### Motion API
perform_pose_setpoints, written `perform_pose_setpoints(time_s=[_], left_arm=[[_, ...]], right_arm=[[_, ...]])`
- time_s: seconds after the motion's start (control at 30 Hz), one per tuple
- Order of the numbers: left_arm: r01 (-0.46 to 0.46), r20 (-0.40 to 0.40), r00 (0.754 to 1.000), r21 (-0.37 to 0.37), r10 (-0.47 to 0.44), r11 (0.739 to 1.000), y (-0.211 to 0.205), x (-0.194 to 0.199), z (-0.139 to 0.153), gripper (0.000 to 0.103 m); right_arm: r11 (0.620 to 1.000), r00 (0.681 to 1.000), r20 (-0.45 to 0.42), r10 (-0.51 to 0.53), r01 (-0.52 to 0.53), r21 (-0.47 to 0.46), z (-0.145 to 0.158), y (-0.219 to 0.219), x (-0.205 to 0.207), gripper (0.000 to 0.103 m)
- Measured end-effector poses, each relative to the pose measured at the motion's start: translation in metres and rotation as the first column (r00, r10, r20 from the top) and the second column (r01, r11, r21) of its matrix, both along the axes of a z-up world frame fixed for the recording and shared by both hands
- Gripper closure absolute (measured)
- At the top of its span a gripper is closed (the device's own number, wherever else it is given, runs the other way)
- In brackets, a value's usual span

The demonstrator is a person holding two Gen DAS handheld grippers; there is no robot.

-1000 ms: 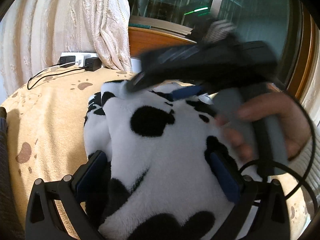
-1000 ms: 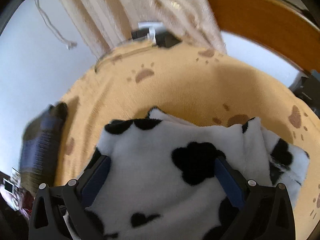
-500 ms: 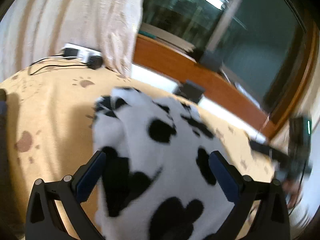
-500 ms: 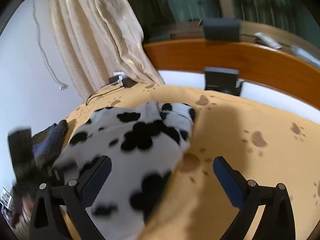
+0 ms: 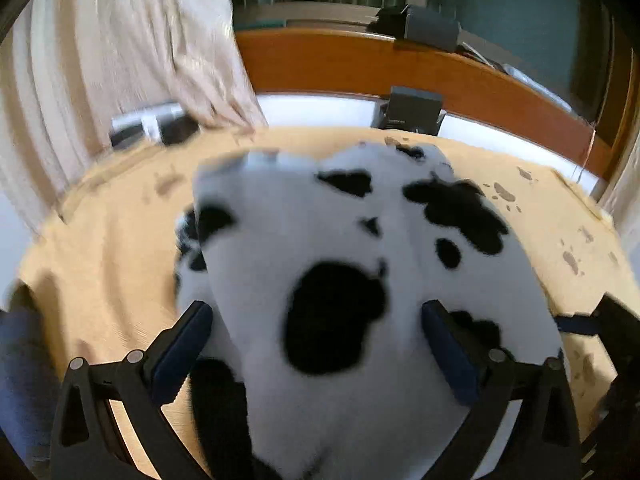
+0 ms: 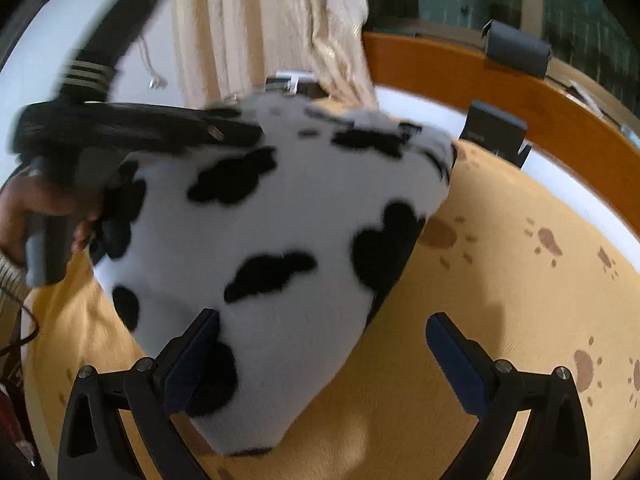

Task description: Fold clothes

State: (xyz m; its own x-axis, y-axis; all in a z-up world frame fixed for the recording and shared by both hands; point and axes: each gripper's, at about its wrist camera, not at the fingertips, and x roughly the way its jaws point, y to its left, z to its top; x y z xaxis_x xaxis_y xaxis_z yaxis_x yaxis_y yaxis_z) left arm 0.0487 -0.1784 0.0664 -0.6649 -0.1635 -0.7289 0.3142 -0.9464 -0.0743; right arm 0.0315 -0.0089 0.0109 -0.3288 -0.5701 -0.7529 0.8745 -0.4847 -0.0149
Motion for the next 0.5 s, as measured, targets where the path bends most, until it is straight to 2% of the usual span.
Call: perform_pose_setpoints(time_s=[0.07,0.2,0.33,0.43,0.5], left_arm=[[-0.005,-0.027,1.0,0.038,0.006,0.999,-0.006,0.004,-0.003,0.0],[0.008,-0.015,1.0,0.037,-0.007,0.999,-0.006,0.003,-0.005,0.0],[0.002,-0.029,1.0,0.144,0.002,0.99,-0.019,0.014,0.007,0.0],[-0.009,-0.078,0.996,0.262,0.03,0.965,-0.037,0.03,0.024,0.0],[-0.025,-0.095,0.994,0.312,0.057,0.95,-0.05,0.038,0.032,0.0]], right_arm=[[1.0,1.0,0.0,0.005,-0.005,0.001,-0.006,0.003,0.003,0.0],[1.0,1.0,-0.004,0.003,-0.003,0.003,-0.009,0.005,0.005,0.0],[1.0,1.0,0.0,-0.005,0.005,-0.008,-0.007,0.006,0.004,0.0],[1.0,1.0,0.027,-0.011,0.011,-0.018,-0.008,0.007,0.001,0.0],[1.0,0.999,0.041,-0.011,0.012,-0.022,-0.008,0.008,0.0,0.0]])
